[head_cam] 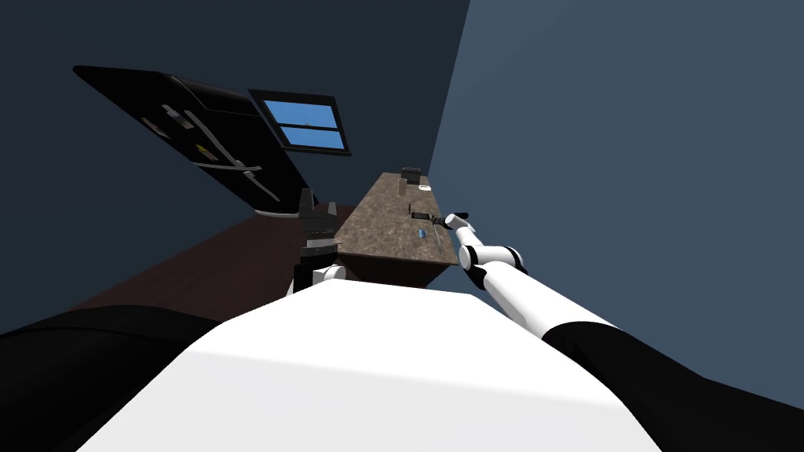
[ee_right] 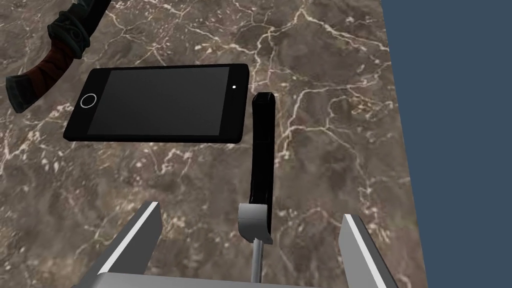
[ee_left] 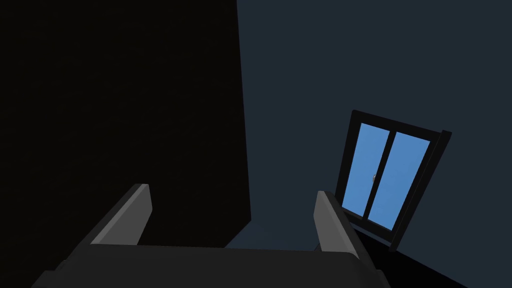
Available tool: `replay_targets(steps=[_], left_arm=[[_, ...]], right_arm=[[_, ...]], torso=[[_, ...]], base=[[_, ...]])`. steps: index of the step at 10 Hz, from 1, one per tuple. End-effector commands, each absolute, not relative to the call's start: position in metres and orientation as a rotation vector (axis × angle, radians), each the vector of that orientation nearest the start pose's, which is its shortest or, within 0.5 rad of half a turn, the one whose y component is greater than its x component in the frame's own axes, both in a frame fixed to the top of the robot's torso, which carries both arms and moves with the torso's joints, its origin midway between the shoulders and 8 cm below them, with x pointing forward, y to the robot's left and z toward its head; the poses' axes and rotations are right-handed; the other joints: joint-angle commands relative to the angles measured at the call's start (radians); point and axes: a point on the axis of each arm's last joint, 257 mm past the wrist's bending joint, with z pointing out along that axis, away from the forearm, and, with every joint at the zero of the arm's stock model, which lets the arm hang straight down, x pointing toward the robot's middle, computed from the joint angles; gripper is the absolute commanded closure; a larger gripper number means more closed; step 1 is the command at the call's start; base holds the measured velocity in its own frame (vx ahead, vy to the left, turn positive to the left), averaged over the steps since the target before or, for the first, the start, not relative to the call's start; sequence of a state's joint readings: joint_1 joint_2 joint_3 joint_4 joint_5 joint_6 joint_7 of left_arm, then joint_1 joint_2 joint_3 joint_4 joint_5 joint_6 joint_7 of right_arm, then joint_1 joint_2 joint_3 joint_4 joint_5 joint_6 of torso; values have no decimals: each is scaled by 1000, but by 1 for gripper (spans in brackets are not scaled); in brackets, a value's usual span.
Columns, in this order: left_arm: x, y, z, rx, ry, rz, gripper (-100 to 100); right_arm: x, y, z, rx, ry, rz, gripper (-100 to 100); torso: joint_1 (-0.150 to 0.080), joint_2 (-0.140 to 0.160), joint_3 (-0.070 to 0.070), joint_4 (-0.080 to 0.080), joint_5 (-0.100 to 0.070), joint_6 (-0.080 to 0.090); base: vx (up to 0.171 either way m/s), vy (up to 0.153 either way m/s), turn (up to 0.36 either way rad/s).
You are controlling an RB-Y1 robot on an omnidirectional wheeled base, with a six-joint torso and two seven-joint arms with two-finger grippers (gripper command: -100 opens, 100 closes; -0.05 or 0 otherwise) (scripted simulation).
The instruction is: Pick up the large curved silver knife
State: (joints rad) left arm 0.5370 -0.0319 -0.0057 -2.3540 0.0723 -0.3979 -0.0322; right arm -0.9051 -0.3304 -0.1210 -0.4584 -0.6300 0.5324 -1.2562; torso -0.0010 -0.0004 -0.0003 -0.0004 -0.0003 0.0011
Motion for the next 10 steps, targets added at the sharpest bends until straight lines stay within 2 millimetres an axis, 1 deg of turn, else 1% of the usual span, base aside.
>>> replay_targets(steps=[1,2,3,4,5,7,10], left_arm=[[342,293,26,-761,592,-1298,0],[342,293,26,-761,592,-1298,0],[342,293,26,-761,592,-1298,0],[342,293,26,-762,592,-1298,0],[342,293,26,-762,592,-1298,0],[342,293,26,-761,592,-1298,0],[342,293,26,-761,592,-1298,0]], right_arm=[[680,-275,-294,-2712,50,-1296,-100],[680,-275,-294,-2712,53,-1293,0],[676,-276,-297,-2708,37,-1286,-100],[673,-276,-299,-2703,21,-1279,-100],[667,-278,-305,-2705,9,-1260,-100],[665,-278,-302,-2694,-13,-1268,-100],[665,-278,-302,-2694,-13,-1268,-100]], torso=[[0,0,0,0,0,0],[0,0,0,0,0,0],[1,1,0,0,0,0],[3,-1,0,0,0,0],[5,-3,-2,-1,1,0],[3,2,1,0,1,0],[1,1,1,0,0,0]], base=[[5,-6,2],[0,0,0],[34,35,-82],[79,81,-133],[-10,36,-79],[-23,31,-89],[1,-2,5]])
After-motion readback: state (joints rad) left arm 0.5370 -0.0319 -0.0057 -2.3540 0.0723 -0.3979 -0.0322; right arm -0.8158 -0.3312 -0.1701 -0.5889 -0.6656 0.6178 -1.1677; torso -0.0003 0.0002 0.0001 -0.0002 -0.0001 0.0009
